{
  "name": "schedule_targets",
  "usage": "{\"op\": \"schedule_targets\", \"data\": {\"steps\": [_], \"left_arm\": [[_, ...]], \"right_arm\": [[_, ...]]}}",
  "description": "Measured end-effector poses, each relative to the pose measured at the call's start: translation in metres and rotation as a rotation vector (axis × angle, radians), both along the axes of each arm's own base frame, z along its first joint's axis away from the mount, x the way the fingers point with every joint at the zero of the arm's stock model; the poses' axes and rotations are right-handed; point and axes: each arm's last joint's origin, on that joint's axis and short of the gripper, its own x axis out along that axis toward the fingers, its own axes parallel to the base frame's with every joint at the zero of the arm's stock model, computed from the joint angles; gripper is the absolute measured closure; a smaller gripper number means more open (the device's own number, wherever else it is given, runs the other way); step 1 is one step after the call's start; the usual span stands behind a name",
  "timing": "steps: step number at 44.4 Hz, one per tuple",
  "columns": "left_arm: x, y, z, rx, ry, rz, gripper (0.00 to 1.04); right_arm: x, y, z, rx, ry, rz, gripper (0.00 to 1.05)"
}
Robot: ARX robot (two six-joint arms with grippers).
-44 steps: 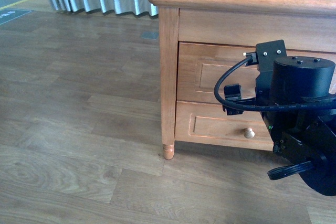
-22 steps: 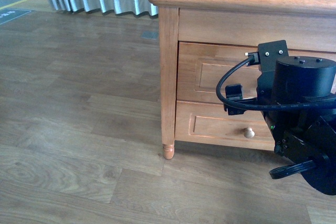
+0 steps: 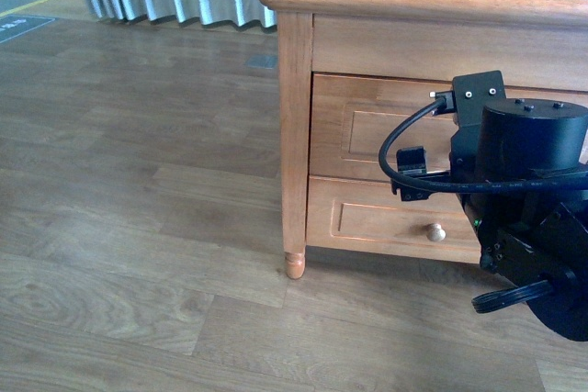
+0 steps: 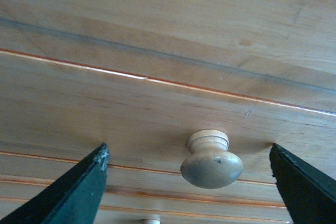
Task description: Put charger into drawer
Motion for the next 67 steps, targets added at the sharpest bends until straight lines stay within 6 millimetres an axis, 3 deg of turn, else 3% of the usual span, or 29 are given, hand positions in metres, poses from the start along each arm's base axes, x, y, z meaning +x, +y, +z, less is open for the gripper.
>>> {"op": "schedule_targets", "data": {"steps": [5, 13, 14, 17, 20, 37, 41, 45, 49, 67], "left_arm": [[0.0000, 0.0000, 0.0000, 0.000, 0.000, 0.000, 0.06], [0.0000, 0.0000, 0.0000, 0.000, 0.000, 0.000, 0.06], [0.0000, 0.0000, 0.0000, 0.000, 0.000, 0.000, 0.06], [0.0000, 0.0000, 0.0000, 0.000, 0.000, 0.000, 0.06], [0.0000, 0.0000, 0.0000, 0.000, 0.000, 0.000, 0.06], [0.0000, 0.0000, 0.0000, 0.000, 0.000, 0.000, 0.06], [0.0000, 0.0000, 0.0000, 0.000, 0.000, 0.000, 0.06], [0.0000, 0.0000, 0.0000, 0.000, 0.000, 0.000, 0.06], [0.0000, 0.0000, 0.0000, 0.000, 0.000, 0.000, 0.06], [0.0000, 0.0000, 0.0000, 0.000, 0.000, 0.000, 0.06]], "right_arm": [[0.0000, 0.0001, -0.0001, 0.001, 0.001, 0.002, 0.30], [-0.0001, -0.0008, -0.0003, -0.002, 0.002, -0.001, 0.65], [-0.0002, -0.0013, -0.0003, -0.003, 0.003, 0.000, 0.66], [-0.0001, -0.0013, -0.0002, 0.002, 0.002, 0.003, 0.54], [-0.0003, -0.0005, -0.0002, 0.008, 0.002, 0.004, 0.48], [0.0000, 0.0002, 0.0024, 0.019, -0.005, 0.003, 0.44], [0.0001, 0.0005, 0.0030, 0.018, -0.006, 0.003, 0.52], [-0.0003, -0.0003, 0.0033, 0.011, -0.004, -0.004, 0.69], [-0.0008, -0.0005, 0.0041, 0.010, -0.004, -0.006, 0.78], [-0.0011, -0.0005, 0.0041, 0.011, -0.004, -0.010, 0.80]]}}
